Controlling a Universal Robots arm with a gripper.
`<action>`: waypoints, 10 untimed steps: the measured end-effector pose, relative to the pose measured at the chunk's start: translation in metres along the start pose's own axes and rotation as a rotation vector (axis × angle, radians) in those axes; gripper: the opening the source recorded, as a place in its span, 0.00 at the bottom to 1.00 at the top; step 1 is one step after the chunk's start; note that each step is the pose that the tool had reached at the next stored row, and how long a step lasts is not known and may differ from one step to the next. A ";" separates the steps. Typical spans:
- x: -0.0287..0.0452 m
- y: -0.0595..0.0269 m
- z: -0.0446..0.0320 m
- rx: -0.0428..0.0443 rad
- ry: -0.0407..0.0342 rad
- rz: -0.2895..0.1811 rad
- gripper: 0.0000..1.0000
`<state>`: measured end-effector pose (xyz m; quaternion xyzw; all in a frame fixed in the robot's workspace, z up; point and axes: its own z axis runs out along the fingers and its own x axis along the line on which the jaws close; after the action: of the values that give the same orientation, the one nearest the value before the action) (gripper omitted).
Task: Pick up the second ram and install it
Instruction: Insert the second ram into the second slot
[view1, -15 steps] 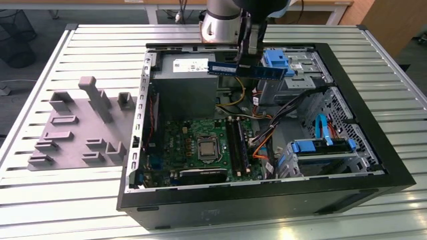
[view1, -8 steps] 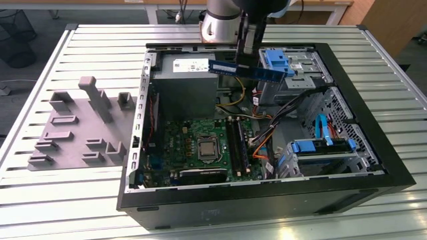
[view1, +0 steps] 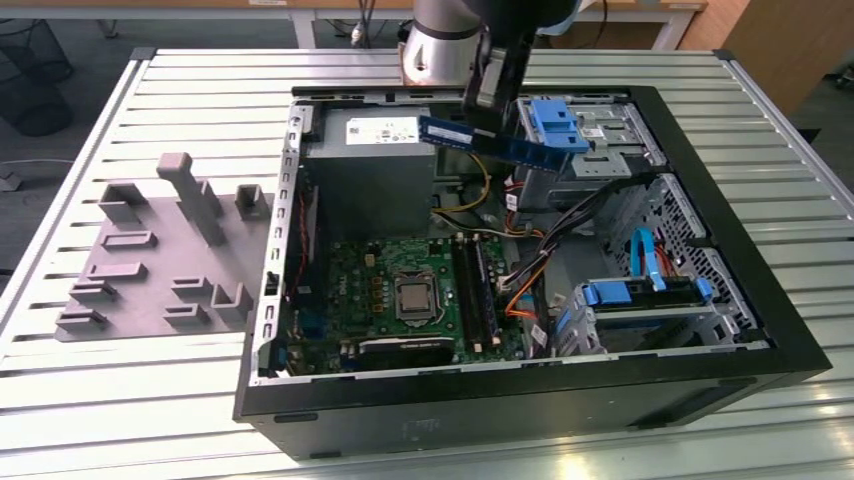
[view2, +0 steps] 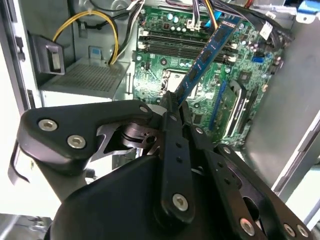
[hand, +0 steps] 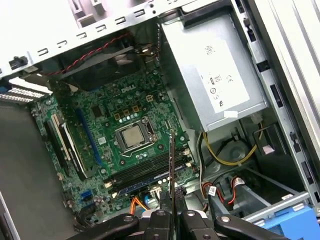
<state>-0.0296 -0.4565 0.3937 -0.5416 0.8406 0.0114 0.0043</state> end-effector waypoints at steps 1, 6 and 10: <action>0.0000 0.0000 0.0001 0.0005 0.0003 0.014 0.14; 0.0001 0.0000 0.0005 0.0028 0.0015 0.081 0.14; 0.0001 0.0000 0.0006 0.0042 0.0021 0.124 0.14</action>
<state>-0.0296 -0.4565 0.3931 -0.4883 0.8726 0.0093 0.0038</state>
